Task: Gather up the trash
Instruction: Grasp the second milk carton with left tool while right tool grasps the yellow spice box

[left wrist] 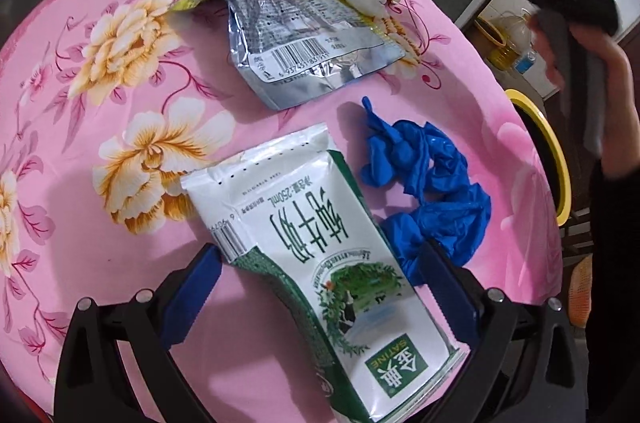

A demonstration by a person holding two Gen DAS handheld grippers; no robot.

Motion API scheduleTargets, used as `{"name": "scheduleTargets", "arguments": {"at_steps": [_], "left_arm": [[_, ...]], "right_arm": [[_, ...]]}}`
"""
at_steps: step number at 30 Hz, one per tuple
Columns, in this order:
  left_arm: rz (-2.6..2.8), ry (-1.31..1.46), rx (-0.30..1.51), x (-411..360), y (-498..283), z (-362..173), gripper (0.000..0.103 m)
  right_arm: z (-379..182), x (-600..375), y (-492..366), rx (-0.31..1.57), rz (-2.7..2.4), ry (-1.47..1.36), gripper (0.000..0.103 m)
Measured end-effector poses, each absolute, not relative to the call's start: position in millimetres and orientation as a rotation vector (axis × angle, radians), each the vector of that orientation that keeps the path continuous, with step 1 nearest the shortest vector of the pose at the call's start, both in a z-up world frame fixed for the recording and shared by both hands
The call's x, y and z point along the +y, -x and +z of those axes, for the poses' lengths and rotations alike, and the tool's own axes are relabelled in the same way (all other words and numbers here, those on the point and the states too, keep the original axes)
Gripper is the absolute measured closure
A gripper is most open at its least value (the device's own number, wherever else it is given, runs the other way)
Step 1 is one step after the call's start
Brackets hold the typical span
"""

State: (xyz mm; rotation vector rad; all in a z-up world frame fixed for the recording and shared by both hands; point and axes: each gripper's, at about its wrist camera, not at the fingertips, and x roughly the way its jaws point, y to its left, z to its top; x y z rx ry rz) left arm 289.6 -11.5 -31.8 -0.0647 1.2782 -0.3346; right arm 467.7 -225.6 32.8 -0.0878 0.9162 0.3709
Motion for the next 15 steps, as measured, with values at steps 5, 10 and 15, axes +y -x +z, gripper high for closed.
{"name": "scheduleTargets", "arguments": {"at_steps": [5,10,15], "left_arm": [[-0.347,0.058,1.301,-14,-297,-38,0.008],[-0.349,0.056,1.315,-19,-302,-41,0.008],[-0.333,0.030,1.345,-29,-309,-50,0.008]], "right_arm": [[19,-220,-504,0.991,0.354,0.081,0.039],[5,-215,-527,1.052,0.374,0.040,0.039],[-12,-207,-542,1.087,0.362,0.037,0.042]]}}
